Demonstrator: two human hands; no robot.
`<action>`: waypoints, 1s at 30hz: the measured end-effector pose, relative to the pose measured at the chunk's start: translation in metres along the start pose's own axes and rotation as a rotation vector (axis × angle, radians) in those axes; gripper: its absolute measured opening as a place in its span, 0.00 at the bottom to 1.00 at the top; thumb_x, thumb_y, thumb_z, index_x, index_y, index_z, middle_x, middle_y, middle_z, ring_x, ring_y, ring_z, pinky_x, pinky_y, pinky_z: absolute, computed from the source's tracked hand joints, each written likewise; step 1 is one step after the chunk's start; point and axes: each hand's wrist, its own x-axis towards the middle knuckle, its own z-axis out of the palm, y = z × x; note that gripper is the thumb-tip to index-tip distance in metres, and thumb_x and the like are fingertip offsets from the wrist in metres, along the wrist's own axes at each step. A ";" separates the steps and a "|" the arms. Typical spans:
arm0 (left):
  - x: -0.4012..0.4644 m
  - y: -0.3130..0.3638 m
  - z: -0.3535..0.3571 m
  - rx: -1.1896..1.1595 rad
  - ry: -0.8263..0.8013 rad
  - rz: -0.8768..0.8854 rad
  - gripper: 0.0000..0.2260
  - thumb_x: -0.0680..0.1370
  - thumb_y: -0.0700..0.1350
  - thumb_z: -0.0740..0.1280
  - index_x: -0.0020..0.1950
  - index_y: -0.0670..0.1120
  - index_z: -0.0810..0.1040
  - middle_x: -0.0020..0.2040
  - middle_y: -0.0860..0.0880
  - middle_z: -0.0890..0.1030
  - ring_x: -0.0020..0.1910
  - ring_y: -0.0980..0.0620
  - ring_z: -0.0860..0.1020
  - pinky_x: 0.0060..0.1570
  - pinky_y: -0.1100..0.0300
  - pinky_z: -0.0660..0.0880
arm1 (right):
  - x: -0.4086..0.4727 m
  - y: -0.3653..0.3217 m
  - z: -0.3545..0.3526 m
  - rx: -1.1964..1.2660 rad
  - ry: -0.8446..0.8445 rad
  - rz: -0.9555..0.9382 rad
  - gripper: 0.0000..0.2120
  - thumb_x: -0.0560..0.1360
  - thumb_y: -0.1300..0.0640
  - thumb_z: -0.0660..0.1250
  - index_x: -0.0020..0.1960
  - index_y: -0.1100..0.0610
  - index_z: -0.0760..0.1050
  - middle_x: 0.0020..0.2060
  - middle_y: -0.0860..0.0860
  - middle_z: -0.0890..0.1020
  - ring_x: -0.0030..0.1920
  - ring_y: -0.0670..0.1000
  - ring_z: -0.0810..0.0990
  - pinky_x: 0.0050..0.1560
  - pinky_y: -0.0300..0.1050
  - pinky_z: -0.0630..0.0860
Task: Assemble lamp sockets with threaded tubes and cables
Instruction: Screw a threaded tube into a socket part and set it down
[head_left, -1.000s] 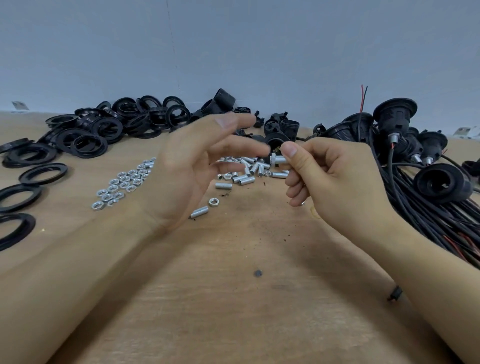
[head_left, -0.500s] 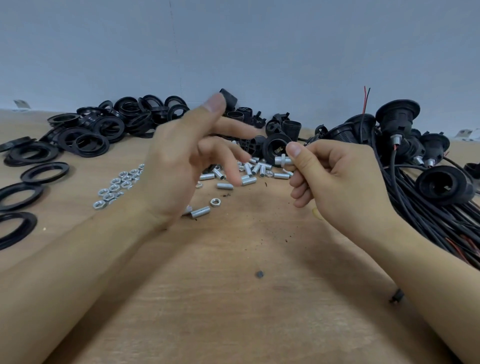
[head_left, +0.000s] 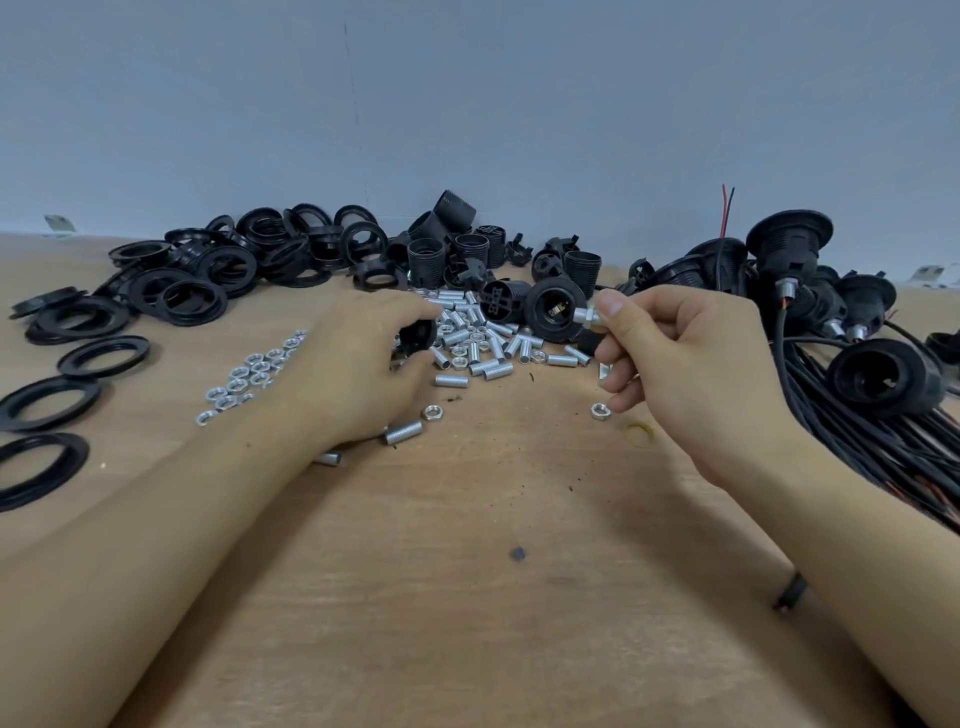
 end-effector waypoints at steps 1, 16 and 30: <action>0.001 -0.001 0.000 -0.008 0.022 -0.012 0.19 0.76 0.43 0.73 0.66 0.49 0.78 0.64 0.50 0.79 0.64 0.47 0.75 0.65 0.49 0.71 | 0.000 0.000 0.000 -0.001 0.000 -0.002 0.12 0.79 0.53 0.68 0.39 0.57 0.79 0.25 0.48 0.80 0.24 0.46 0.77 0.25 0.46 0.79; -0.004 0.024 -0.008 -0.927 0.130 0.012 0.17 0.67 0.39 0.78 0.52 0.51 0.79 0.48 0.53 0.84 0.47 0.57 0.83 0.50 0.65 0.79 | -0.005 -0.002 0.005 0.037 -0.141 -0.099 0.06 0.75 0.63 0.71 0.47 0.52 0.83 0.36 0.51 0.84 0.36 0.48 0.84 0.36 0.47 0.82; 0.011 0.010 0.006 -0.104 0.218 0.051 0.10 0.77 0.45 0.71 0.57 0.49 0.81 0.55 0.53 0.80 0.55 0.56 0.75 0.58 0.61 0.71 | -0.001 0.002 0.003 -0.037 -0.021 -0.070 0.04 0.76 0.60 0.70 0.46 0.51 0.82 0.35 0.47 0.82 0.31 0.43 0.80 0.26 0.31 0.73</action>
